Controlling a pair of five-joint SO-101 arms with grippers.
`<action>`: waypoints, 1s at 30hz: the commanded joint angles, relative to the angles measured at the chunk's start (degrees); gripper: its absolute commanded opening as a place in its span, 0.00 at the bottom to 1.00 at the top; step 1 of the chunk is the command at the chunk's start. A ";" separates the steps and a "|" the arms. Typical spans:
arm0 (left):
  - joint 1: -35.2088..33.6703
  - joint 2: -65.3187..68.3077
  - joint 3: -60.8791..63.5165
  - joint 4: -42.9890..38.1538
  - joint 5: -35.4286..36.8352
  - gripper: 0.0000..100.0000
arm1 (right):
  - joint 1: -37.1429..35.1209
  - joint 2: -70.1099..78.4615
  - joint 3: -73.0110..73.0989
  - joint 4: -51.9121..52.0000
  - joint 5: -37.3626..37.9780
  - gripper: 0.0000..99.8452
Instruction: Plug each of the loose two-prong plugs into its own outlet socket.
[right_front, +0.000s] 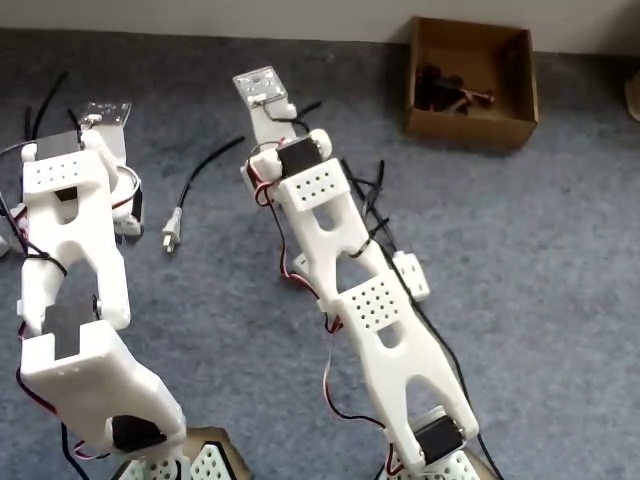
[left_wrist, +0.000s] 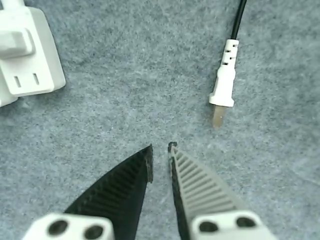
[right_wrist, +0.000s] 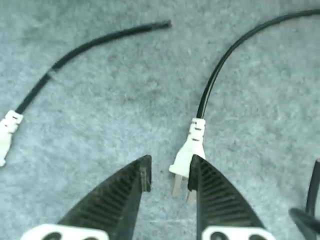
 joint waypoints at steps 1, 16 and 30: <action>-0.57 -3.21 -0.13 -0.53 0.09 0.06 | -0.57 -2.77 -7.43 1.45 -0.44 0.13; -0.57 -3.65 3.12 -3.34 0.09 0.06 | -0.40 -3.65 -7.34 1.63 -0.26 0.13; -0.48 -3.65 3.12 -3.43 0.09 0.06 | 0.04 -3.65 -7.43 1.80 -0.26 0.13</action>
